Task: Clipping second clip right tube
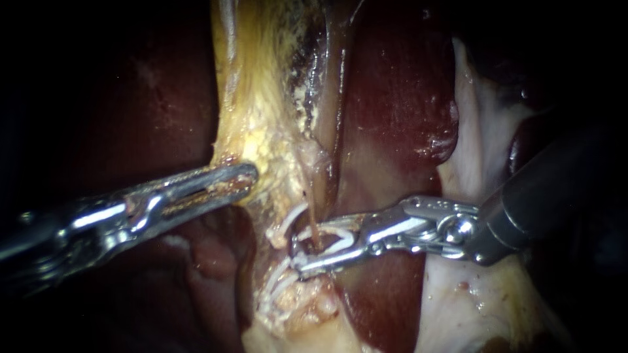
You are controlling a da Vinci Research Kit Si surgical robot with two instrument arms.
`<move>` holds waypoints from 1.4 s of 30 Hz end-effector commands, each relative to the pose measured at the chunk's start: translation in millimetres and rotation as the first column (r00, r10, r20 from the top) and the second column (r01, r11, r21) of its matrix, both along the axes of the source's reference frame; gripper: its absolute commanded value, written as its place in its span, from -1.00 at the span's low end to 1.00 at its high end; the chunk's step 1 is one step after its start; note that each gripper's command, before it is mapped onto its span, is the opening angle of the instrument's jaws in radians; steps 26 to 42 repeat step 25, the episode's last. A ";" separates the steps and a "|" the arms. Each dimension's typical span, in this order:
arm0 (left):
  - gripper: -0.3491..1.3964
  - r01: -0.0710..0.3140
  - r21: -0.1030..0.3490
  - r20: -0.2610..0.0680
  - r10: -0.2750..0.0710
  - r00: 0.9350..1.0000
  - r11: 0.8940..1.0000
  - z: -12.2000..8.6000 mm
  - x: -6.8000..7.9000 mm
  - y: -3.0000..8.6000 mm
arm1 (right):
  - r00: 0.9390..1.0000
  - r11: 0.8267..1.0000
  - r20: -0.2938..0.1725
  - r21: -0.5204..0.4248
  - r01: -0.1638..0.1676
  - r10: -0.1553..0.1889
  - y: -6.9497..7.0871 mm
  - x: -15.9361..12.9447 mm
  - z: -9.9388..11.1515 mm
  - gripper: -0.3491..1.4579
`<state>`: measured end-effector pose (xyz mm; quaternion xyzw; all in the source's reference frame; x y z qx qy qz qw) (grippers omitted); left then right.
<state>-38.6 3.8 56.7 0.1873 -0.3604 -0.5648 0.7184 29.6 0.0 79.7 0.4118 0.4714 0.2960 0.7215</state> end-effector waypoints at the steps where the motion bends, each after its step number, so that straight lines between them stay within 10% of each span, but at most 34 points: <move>1: -1.00 0.000 0.000 0.000 0.000 1.000 1.000 0.1 0.0 0.0 | 1.000 1.000 0.001 0.001 -0.001 0.001 0.0 0.0 -0.1 -0.10; 5: -1.00 0.000 0.000 0.000 0.000 1.000 1.000 0.1 0.0 0.0 | 1.000 1.000 -0.002 0.005 0.003 -0.003 0.4 -0.6 -0.4 -1.00; 42: -1.00 -0.001 0.000 0.000 0.001 1.000 1.000 0.1 0.0 0.0 | 1.000 1.000 0.010 0.020 -0.008 0.008 0.7 -1.0 -0.5 -1.00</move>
